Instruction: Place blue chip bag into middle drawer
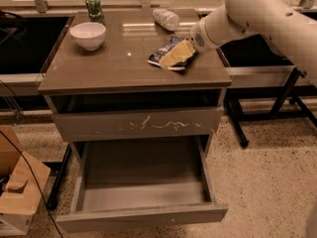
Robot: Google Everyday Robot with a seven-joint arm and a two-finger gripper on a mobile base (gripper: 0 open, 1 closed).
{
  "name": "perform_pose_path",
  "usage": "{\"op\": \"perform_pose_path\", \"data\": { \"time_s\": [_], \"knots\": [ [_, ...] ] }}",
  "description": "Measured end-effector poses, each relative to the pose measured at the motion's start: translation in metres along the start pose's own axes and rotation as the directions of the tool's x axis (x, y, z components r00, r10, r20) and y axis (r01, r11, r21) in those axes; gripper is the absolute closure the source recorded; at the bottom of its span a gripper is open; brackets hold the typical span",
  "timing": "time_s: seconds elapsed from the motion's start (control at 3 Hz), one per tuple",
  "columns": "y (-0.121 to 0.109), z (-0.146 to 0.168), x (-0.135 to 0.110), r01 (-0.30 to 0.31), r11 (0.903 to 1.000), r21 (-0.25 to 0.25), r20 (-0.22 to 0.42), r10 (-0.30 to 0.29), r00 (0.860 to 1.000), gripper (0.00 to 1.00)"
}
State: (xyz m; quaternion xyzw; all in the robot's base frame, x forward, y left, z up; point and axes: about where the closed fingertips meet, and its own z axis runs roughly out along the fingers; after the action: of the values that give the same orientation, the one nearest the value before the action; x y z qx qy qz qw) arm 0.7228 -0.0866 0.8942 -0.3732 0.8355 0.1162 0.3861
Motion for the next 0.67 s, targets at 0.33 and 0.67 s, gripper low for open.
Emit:
{"op": "perform_pose_path", "data": {
  "time_s": [0.33,0.67],
  "knots": [
    [-0.024,0.025,-0.002,-0.052,0.9985,0.016,0.036,0.051,0.998,0.0],
    [-0.038,0.049,0.003,-0.095,0.9955,0.004,0.042,0.095,0.995,0.0]
  ]
}}
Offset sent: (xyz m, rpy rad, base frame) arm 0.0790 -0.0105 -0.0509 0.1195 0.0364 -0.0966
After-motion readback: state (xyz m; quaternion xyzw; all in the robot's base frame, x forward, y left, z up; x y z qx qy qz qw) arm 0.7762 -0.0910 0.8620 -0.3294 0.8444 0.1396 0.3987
